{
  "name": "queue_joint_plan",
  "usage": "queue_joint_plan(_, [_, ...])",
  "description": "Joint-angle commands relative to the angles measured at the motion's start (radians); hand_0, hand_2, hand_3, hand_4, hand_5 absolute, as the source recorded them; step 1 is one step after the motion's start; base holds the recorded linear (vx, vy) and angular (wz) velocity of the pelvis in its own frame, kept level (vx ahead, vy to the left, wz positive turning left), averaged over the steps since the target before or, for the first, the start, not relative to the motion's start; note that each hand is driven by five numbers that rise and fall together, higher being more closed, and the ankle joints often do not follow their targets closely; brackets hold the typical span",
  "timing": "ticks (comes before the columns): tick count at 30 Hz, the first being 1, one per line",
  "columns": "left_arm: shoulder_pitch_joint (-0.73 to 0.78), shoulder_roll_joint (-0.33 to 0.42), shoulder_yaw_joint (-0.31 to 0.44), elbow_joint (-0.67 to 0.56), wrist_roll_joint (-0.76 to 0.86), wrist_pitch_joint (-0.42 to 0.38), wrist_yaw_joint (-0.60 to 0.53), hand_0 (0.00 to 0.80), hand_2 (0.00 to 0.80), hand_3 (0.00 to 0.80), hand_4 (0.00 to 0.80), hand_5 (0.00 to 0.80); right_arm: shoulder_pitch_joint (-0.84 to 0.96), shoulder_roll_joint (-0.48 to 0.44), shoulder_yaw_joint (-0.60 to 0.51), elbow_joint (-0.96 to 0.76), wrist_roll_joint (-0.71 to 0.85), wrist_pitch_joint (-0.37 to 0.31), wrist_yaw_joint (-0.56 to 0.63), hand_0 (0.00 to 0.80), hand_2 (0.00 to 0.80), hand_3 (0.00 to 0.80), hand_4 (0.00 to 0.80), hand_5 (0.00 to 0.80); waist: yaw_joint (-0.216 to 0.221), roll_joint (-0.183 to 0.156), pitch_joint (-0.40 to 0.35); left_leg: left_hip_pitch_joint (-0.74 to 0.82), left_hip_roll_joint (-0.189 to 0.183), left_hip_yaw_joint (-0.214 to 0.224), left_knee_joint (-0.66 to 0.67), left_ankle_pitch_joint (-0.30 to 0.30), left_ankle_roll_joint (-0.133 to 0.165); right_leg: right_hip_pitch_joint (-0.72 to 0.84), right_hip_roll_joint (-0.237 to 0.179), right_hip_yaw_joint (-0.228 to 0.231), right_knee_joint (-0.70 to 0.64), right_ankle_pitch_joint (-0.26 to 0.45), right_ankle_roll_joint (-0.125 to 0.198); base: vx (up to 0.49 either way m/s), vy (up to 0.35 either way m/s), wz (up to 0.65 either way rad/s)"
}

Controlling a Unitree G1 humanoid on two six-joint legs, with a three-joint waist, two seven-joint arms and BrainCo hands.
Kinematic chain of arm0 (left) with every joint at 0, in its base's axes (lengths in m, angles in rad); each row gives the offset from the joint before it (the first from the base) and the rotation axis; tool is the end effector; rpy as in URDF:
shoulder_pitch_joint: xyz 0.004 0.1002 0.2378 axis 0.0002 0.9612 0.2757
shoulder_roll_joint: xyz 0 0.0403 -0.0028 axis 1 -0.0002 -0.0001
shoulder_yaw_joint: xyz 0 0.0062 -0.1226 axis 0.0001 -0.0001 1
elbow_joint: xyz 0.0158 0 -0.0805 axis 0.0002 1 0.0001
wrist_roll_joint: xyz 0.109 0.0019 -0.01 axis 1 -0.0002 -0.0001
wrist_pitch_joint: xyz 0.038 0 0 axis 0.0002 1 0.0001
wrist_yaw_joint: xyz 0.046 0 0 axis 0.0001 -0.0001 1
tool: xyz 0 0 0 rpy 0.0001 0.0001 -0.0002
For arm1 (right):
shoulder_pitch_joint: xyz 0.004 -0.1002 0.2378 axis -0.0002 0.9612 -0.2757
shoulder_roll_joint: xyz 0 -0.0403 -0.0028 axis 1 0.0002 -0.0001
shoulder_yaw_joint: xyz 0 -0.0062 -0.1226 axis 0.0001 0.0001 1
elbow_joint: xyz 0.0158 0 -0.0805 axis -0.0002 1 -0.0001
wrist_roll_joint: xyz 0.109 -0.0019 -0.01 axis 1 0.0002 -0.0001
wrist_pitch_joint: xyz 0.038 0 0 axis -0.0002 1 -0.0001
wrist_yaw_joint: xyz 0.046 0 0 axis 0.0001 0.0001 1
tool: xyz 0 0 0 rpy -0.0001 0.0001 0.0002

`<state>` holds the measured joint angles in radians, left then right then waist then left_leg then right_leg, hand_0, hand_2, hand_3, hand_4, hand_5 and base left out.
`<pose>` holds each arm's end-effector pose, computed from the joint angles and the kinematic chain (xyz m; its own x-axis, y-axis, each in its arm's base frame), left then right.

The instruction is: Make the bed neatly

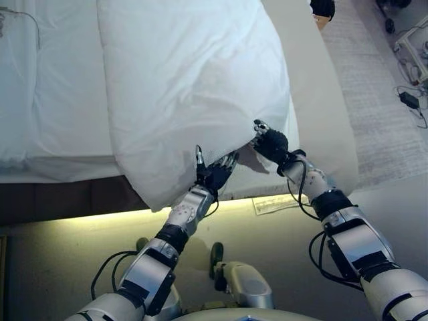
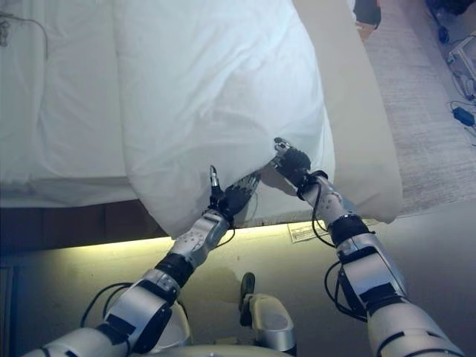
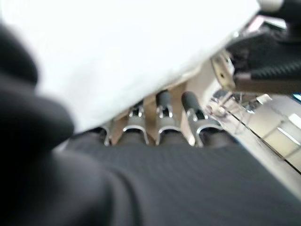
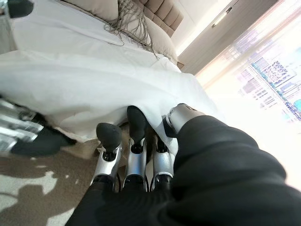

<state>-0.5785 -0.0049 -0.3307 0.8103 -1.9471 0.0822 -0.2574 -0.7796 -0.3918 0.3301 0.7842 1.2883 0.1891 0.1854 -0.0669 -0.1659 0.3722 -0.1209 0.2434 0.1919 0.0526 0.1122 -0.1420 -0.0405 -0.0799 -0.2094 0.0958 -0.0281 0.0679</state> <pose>0.3006 0.0618 0.0097 0.9144 -0.4043 -0.0185 -0.0870 -0.1516 -0.9846 0.3550 -0.1756 0.0873 0.9176 0.3833 -0.1048 -0.2176 0.7054 0.6746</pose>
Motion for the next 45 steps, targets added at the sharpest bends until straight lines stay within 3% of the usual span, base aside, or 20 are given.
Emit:
queue_joint_plan(1, [-0.080,-0.083,0.018,-0.031,-0.025,-0.044,-0.066,0.000,0.000,0.000,0.000,0.000,0.005,-0.027,-0.007,-0.123,0.048,-0.029,0.051,0.800,0.800,0.800,0.800,0.800,0.003,-0.014,-0.083,-0.012,0.084,-0.004,0.046,-0.046,-0.054,-0.037,-0.071,0.026,0.004,0.041,0.072,0.000,0.000,0.00])
queue_joint_plan(16, [-0.043,-0.036,0.097,-0.010,-0.025,-0.198,-0.032,0.000,0.000,0.000,0.000,0.000,0.058,-0.018,-0.024,-0.126,0.050,-0.036,0.057,0.800,0.800,0.800,0.800,0.800,0.044,-0.027,-0.079,-0.016,0.085,-0.041,0.029,-0.036,-0.057,-0.020,-0.070,-0.018,-0.002,0.038,0.079,0.018,-0.021,0.06])
queue_joint_plan(17, [-0.041,-0.033,0.103,-0.011,-0.025,-0.209,-0.028,0.242,0.242,0.242,0.242,0.242,0.066,-0.016,-0.026,-0.126,0.045,-0.035,0.057,0.800,0.800,0.800,0.800,0.800,0.047,-0.028,-0.078,-0.016,0.085,-0.043,0.028,-0.036,-0.057,-0.018,-0.070,-0.021,-0.002,0.038,0.079,0.000,0.000,0.00])
queue_joint_plan(18, [-0.039,-0.024,0.111,-0.012,-0.025,-0.227,-0.027,0.800,0.800,0.800,0.800,0.800,0.073,-0.016,-0.029,-0.127,0.042,-0.033,0.058,0.800,0.800,0.800,0.800,0.800,0.051,-0.029,-0.077,-0.017,0.085,-0.046,0.029,-0.036,-0.057,-0.016,-0.070,-0.025,-0.001,0.037,0.080,0.000,0.000,0.00])
queue_joint_plan(22, [-0.040,0.008,0.130,-0.010,-0.025,-0.235,-0.018,0.800,0.800,0.800,0.800,0.800,0.094,-0.014,-0.032,-0.121,0.028,-0.023,0.055,0.800,0.800,0.800,0.800,0.800,0.063,-0.032,-0.075,-0.016,0.084,-0.055,0.030,-0.036,-0.057,-0.006,-0.071,-0.036,-0.001,0.035,0.081,0.034,-0.028,0.12])
queue_joint_plan(23, [-0.039,0.018,0.140,-0.012,-0.025,-0.239,-0.010,0.800,0.800,0.800,0.800,0.800,0.105,-0.012,-0.035,-0.112,0.015,-0.012,0.057,0.662,0.662,0.662,0.662,0.662,0.068,-0.031,-0.077,-0.013,0.083,-0.059,0.029,-0.036,-0.058,-0.001,-0.073,-0.040,-0.001,0.035,0.083,0.066,-0.005,0.09])
queue_joint_plan(24, [-0.037,0.027,0.147,-0.013,-0.025,-0.243,-0.005,0.800,0.800,0.800,0.800,0.800,0.113,-0.012,-0.038,-0.104,0.005,0.003,0.052,0.000,0.000,0.000,0.000,0.000,0.070,-0.030,-0.079,-0.009,0.081,-0.062,0.026,-0.035,-0.058,0.005,-0.074,-0.042,-0.002,0.034,0.084,0.073,0.006,0.04])
queue_joint_plan(34, [0.023,0.112,0.218,-0.014,-0.025,-0.211,0.034,0.800,0.800,0.800,0.800,0.800,0.256,0.025,-0.009,-0.031,-0.192,0.111,0.124,0.000,0.000,0.000,0.000,0.000,0.097,0.004,-0.124,0.053,0.056,-0.078,-0.017,-0.031,-0.053,0.069,-0.095,-0.065,-0.016,0.021,0.095,0.064,0.062,0.09])
queue_joint_plan(40, [0.133,0.132,0.276,-0.039,-0.025,-0.189,0.000,0.800,0.800,0.800,0.800,0.800,0.413,0.051,0.003,0.002,-0.353,0.191,0.237,0.000,0.000,0.000,0.000,0.000,0.104,0.052,-0.189,0.110,0.026,-0.077,-0.056,-0.024,-0.046,0.115,-0.124,-0.076,-0.028,0.011,0.098,0.075,0.185,0.02])
queue_joint_plan(45, [0.192,0.147,0.319,-0.032,-0.025,-0.164,-0.045,0.800,0.800,0.800,0.800,0.800,0.500,0.080,-0.001,0.069,-0.441,0.194,0.295,0.000,0.000,0.000,0.000,0.000,0.111,0.096,-0.233,0.152,0.003,-0.079,-0.076,-0.020,-0.038,0.152,-0.142,-0.096,-0.035,0.012,0.096,0.055,0.175,0.01])
